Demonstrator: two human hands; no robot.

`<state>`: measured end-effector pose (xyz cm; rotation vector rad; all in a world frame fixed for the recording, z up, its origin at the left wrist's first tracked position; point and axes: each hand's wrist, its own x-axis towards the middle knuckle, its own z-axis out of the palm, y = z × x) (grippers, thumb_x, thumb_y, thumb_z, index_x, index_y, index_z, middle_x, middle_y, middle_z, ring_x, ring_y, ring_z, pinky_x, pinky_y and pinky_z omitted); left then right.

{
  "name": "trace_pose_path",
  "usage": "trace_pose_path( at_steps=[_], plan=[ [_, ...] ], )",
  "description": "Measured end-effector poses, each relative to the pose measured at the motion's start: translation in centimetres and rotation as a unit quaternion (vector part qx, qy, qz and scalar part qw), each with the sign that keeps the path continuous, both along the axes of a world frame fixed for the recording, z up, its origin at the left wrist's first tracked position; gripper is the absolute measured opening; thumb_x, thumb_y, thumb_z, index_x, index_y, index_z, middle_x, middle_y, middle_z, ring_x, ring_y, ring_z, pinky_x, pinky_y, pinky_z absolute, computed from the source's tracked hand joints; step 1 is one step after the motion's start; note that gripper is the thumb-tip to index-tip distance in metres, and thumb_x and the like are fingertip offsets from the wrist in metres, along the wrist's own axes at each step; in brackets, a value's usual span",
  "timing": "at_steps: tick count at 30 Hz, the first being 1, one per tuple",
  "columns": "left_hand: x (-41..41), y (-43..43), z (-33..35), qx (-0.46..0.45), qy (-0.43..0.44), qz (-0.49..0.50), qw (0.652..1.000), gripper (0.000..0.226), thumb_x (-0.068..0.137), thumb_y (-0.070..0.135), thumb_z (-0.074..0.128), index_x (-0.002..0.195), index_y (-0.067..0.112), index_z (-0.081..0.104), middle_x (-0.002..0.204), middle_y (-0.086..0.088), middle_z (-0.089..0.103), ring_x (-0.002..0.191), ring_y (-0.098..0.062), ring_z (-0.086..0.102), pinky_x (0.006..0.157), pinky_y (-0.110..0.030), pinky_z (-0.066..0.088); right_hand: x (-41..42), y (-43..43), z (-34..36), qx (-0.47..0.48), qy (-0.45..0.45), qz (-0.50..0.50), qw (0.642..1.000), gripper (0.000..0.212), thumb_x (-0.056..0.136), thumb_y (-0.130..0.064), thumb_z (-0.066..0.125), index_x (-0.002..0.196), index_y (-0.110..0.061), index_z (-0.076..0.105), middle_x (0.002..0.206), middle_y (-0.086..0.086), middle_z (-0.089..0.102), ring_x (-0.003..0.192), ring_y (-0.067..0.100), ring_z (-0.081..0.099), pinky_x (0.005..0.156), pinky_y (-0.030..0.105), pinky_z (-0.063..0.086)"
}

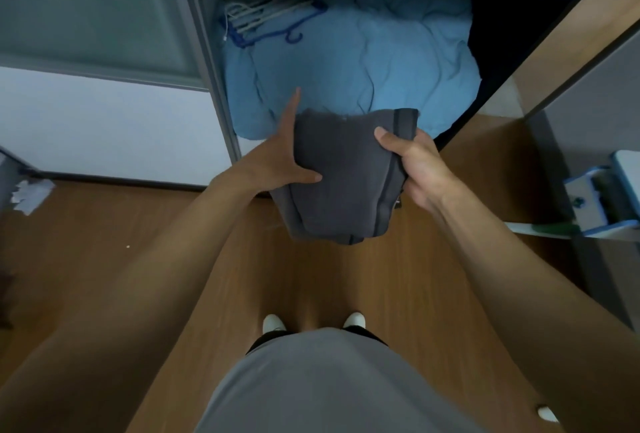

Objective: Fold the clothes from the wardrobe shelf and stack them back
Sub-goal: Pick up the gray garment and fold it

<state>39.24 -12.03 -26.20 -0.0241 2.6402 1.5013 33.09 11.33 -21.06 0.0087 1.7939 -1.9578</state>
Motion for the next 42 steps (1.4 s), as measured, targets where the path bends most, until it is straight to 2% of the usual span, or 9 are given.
trace_pose_path(
  at_steps=[5, 13, 17, 21, 23, 26, 34, 38, 42],
  plan=[
    [-0.8, 0.1, 2.6, -0.127, 0.065, 0.02, 0.99, 0.067, 0.07, 0.019, 0.086, 0.131, 0.021, 0.058, 0.124, 0.0, 0.064, 0.118, -0.023, 0.058, 0.095, -0.025, 0.038, -0.9, -0.8, 0.6, 0.041, 0.041, 0.044, 0.997, 0.029, 0.093, -0.019, 0.07, 0.119, -0.009, 0.066, 0.107, 0.002, 0.077, 0.101, 0.017, 0.073, 0.08, 0.024, 0.058],
    [-1.5, 0.3, 6.0, -0.108, 0.159, 0.167, 0.967, 0.057, 0.068, 0.02, 0.084, 0.123, 0.019, 0.067, 0.118, -0.004, 0.069, 0.11, -0.023, 0.062, 0.094, -0.029, 0.045, 0.7, -0.8, -0.6, 0.168, 0.086, -0.166, 0.968, 0.033, 0.096, -0.046, 0.059, 0.092, -0.014, 0.051, 0.096, 0.001, 0.06, 0.091, 0.016, 0.059, 0.088, 0.038, 0.051],
    [-2.9, 0.1, 7.8, -0.109, 0.188, 0.211, 0.953, 0.056, 0.07, 0.024, 0.082, 0.124, 0.023, 0.066, 0.115, -0.002, 0.071, 0.108, -0.021, 0.064, 0.096, -0.035, 0.05, 3.0, -1.2, -2.9, 0.113, -0.215, 0.013, 0.97, 0.062, 0.1, -0.061, 0.039, 0.103, -0.006, 0.068, 0.098, 0.011, 0.074, 0.093, 0.027, 0.07, 0.078, 0.04, 0.058],
    [-4.1, -0.1, 9.4, -0.068, 0.233, 0.177, 0.954, 0.055, 0.072, 0.029, 0.082, 0.124, 0.027, 0.065, 0.112, 0.004, 0.071, 0.105, -0.014, 0.064, 0.093, -0.031, 0.051, 0.4, -2.7, -3.0, -0.235, -0.395, 0.089, 0.884, 0.107, 0.086, -0.083, 0.032, 0.145, 0.005, 0.039, 0.139, 0.037, 0.051, 0.125, 0.053, 0.054, 0.104, 0.063, 0.043],
    [-4.4, -0.6, 10.1, -0.036, 0.248, 0.131, 0.959, 0.054, 0.07, 0.035, 0.081, 0.122, 0.031, 0.064, 0.11, 0.007, 0.07, 0.103, -0.011, 0.065, 0.091, -0.025, 0.051, -2.0, -3.5, -1.6, -0.357, -0.388, 0.047, 0.849, 0.11, 0.085, -0.083, 0.034, 0.153, 0.003, 0.022, 0.145, 0.044, 0.036, 0.129, 0.062, 0.042, 0.103, 0.073, 0.037],
    [-5.1, -1.4, 11.0, 0.01, 0.236, 0.069, 0.969, 0.051, 0.067, 0.047, 0.075, 0.116, 0.039, 0.063, 0.107, 0.009, 0.07, 0.099, 0.001, 0.064, 0.088, -0.013, 0.05, -5.3, -3.9, 0.4, -0.447, -0.327, -0.009, 0.832, 0.098, 0.086, -0.077, 0.041, 0.15, -0.005, 0.028, 0.138, 0.051, 0.036, 0.125, 0.071, 0.038, 0.095, 0.081, 0.035],
    [-9.9, -3.9, 12.6, 0.109, 0.224, -0.074, 0.966, 0.057, 0.079, -0.002, 0.074, 0.127, 0.021, 0.053, 0.125, 0.02, 0.053, 0.115, -0.004, 0.055, 0.096, -0.025, 0.05, -12.9, -4.3, 5.1, -0.399, -0.2, -0.17, 0.879, 0.055, 0.094, -0.059, 0.052, 0.123, -0.013, 0.062, 0.113, 0.025, 0.068, 0.101, 0.046, 0.064, 0.064, 0.061, 0.057],
    [-14.4, -5.0, 14.2, 0.297, 0.159, -0.076, 0.939, 0.035, 0.085, 0.012, 0.066, 0.117, 0.022, 0.055, 0.121, -0.003, 0.048, 0.101, -0.019, 0.052, 0.078, -0.03, 0.049, -18.1, -6.1, 7.8, -0.416, -0.144, -0.119, 0.89, 0.059, 0.095, -0.056, 0.047, 0.098, -0.006, 0.079, 0.108, 0.024, 0.073, 0.093, 0.043, 0.071, 0.073, 0.059, 0.058],
    [-20.8, -5.9, 15.8, 0.321, 0.227, 0.035, 0.919, 0.021, 0.08, 0.033, 0.077, 0.079, 0.03, 0.056, 0.086, 0.008, 0.053, 0.082, -0.011, 0.05, 0.064, -0.027, 0.044, -24.2, -9.2, 10.6, -0.384, -0.091, -0.07, 0.916, 0.06, 0.098, -0.055, 0.039, 0.096, -0.013, 0.081, 0.125, 0.01, 0.067, 0.105, 0.031, 0.067, 0.098, 0.051, 0.05]
  ],
)
